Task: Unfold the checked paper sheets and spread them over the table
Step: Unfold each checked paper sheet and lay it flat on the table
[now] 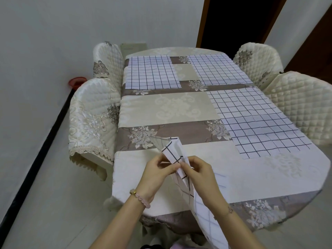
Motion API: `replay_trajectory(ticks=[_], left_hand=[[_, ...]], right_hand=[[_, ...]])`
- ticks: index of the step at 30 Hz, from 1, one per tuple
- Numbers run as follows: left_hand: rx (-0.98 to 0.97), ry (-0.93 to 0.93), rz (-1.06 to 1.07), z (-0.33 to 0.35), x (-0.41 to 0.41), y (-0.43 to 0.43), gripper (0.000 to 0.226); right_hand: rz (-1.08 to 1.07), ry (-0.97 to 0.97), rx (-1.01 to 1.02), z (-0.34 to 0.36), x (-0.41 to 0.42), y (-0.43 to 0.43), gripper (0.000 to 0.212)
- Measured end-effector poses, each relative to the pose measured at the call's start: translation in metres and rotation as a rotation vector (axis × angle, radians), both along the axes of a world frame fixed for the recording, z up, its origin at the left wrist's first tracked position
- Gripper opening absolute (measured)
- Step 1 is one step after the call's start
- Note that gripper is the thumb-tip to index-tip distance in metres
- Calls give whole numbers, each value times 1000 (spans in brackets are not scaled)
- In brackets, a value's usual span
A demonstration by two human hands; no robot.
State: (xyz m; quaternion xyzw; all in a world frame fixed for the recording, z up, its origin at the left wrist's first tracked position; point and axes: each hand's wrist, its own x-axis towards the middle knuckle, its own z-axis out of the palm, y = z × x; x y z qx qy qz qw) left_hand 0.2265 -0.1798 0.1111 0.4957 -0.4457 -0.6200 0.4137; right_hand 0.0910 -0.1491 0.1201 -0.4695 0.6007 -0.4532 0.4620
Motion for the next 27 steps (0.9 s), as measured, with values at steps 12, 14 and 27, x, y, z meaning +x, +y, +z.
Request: replay_trajectory(ticks=[12, 14, 27], left_hand=[[47, -65, 255, 7, 67, -14, 8], [40, -77, 333, 11, 84, -20, 8], [-195, -251, 735, 40, 146, -35, 13]], right_hand=[[-312, -53, 3, -1, -79, -12, 28], [-342, -43, 15, -2, -96, -17, 31], [-270, 41, -63, 27, -114, -48, 47]])
